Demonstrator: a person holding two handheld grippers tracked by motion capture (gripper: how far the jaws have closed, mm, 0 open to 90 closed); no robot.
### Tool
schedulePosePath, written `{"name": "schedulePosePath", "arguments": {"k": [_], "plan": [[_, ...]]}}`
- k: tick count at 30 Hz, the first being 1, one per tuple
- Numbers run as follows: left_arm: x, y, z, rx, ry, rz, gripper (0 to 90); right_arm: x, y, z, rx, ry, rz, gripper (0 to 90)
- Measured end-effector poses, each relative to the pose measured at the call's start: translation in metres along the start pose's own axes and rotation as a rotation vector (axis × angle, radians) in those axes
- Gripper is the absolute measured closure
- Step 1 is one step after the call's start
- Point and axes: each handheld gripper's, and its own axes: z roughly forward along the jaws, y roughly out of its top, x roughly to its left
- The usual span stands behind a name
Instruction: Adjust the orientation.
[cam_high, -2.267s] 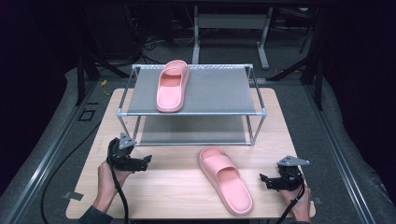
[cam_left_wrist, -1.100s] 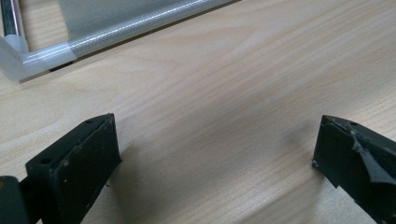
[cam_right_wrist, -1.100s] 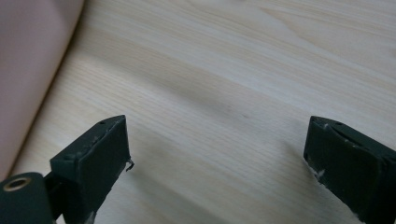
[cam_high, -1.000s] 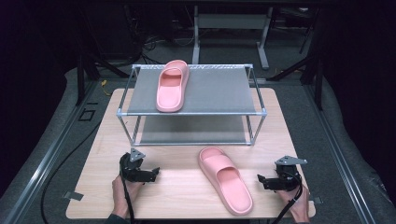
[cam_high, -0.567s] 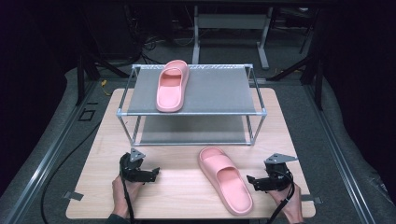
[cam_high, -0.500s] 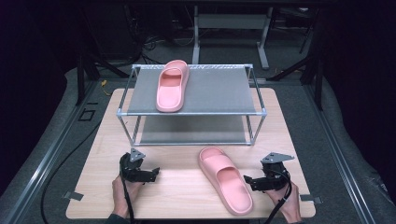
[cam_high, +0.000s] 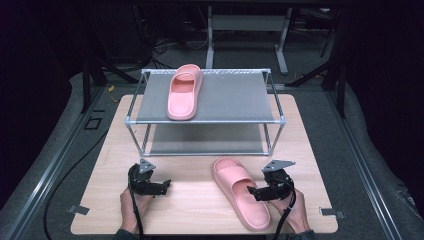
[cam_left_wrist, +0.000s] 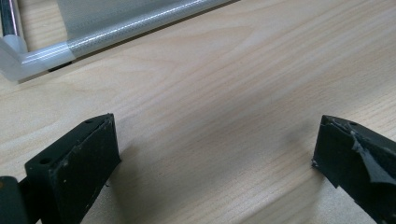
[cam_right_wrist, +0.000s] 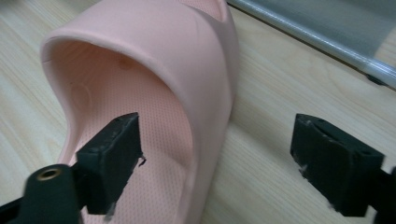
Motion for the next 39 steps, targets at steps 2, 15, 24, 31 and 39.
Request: {"name": "schedulePosePath", "arguments": {"k": [2,15,24,31,39], "plan": [[0.000,0.000,0.000,0.000,0.000,0.000,0.1,0.000,0.003,0.006,0.005,0.022,-0.003,24.0],[0.000,0.000,0.000,0.000,0.000,0.000,0.1,0.005,0.010,0.023,0.025,0.005,-0.011,51.5],[0.000,0.000,0.000,0.000,0.000,0.001,0.2,0.009,0.011,0.026,0.003,-0.032,0.026,61.2],[0.000,0.000,0.000,0.000,0.000,0.001,0.2,0.011,0.011,0.027,-0.005,-0.048,0.041,65.0],[0.000,0.000,0.000,0.000,-0.001,0.001,0.2,0.012,0.011,0.027,-0.014,-0.097,0.054,71.0]]}}
